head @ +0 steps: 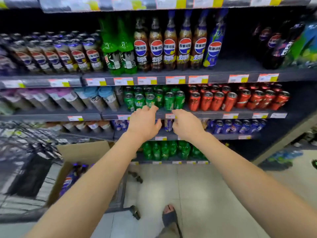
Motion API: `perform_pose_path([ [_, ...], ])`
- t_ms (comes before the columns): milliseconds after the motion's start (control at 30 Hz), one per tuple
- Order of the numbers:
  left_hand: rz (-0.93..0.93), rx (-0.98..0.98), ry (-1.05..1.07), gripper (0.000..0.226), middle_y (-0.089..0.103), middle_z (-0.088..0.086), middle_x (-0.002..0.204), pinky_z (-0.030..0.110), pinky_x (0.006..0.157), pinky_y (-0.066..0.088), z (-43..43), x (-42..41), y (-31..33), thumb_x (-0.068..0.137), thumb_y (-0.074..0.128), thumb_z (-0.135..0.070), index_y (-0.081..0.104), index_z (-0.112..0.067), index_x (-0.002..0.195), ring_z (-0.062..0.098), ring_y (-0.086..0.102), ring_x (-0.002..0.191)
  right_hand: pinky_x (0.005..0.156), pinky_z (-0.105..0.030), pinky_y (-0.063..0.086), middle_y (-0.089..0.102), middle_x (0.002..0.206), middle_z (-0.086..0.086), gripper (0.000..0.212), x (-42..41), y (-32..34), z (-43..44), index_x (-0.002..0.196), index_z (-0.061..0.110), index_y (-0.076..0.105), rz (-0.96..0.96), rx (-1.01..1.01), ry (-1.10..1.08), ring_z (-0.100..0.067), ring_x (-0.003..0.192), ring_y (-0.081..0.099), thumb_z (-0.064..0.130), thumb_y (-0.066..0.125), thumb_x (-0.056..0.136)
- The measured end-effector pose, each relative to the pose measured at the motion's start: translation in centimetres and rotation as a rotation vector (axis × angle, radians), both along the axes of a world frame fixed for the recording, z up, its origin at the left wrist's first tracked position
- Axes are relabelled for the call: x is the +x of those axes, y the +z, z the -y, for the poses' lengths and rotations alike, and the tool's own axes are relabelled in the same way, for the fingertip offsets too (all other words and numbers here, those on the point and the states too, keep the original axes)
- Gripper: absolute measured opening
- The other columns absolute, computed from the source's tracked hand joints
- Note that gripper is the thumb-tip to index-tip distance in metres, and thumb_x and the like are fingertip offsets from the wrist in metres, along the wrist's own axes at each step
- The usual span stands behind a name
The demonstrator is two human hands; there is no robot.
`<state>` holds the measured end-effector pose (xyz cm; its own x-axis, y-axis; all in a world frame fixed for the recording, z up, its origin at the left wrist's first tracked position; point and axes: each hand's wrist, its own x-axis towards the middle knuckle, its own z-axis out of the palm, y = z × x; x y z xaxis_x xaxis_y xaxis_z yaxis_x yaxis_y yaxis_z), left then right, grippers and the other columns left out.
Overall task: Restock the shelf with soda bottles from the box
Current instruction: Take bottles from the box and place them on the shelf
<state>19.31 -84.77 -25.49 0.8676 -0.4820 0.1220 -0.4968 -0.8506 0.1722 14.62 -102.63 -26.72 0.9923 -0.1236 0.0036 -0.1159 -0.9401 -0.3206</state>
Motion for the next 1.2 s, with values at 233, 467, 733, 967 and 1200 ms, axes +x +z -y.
perform_pose_path([
  [233, -0.116, 0.096, 0.153, 0.048, 0.061, 0.013, 0.124, 0.046, 0.091, 0.052, -12.8, -5.8, -2.8, 0.095, 0.056, -0.043, 0.053, -0.020, 0.137, 0.040, 0.061, 0.114, 0.099, -0.044, 0.052, 0.049, 0.153, -0.007, 0.056, -2.7, -3.1, -11.6, 0.152, 0.016, 0.042, -0.088, 0.025, 0.127, -0.030, 0.131, 0.055, 0.024, 0.056, 0.099],
  [467, -0.209, 0.158, 0.311, 0.049, 0.060, 0.012, 0.129, 0.046, 0.096, 0.051, -24.9, -6.7, -5.2, 0.095, 0.055, -0.045, 0.050, -0.021, 0.137, 0.037, 0.059, 0.118, 0.104, -0.046, 0.050, 0.047, 0.155, -0.008, 0.052, -1.0, -4.3, -21.9, 0.151, 0.018, 0.043, -0.132, 0.038, 0.218, -0.030, 0.138, 0.050, 0.019, 0.050, 0.100],
  [733, -0.304, 0.189, 0.396, 0.041, 0.059, 0.014, 0.124, 0.045, 0.096, 0.049, -38.6, -1.7, -10.0, 0.099, 0.051, -0.045, 0.052, -0.014, 0.126, 0.038, 0.057, 0.117, 0.099, -0.042, 0.052, 0.060, 0.141, -0.008, 0.050, 4.8, -9.3, -34.2, 0.141, 0.019, 0.055, -0.221, 0.072, 0.235, -0.032, 0.125, 0.060, 0.024, 0.055, 0.091],
  [967, -0.457, 0.162, 0.367, 0.048, 0.058, 0.014, 0.132, 0.045, 0.098, 0.047, -49.5, 6.1, -16.9, 0.098, 0.053, -0.045, 0.050, -0.020, 0.139, 0.037, 0.055, 0.123, 0.101, -0.043, 0.053, 0.058, 0.143, -0.009, 0.056, 11.3, -16.3, -45.1, 0.150, 0.020, 0.046, -0.444, 0.078, 0.117, -0.031, 0.128, 0.058, 0.031, 0.058, 0.097],
  [1200, -0.693, 0.079, 0.429, 0.048, 0.061, 0.015, 0.131, 0.045, 0.096, 0.052, -55.5, 10.0, -24.3, 0.100, 0.054, -0.040, 0.049, -0.015, 0.140, 0.038, 0.061, 0.119, 0.080, -0.040, 0.057, 0.070, 0.109, -0.011, 0.050, 13.7, -22.7, -50.4, 0.142, 0.021, 0.053, -0.637, 0.147, 0.006, -0.033, 0.101, 0.067, 0.029, 0.061, 0.093],
])
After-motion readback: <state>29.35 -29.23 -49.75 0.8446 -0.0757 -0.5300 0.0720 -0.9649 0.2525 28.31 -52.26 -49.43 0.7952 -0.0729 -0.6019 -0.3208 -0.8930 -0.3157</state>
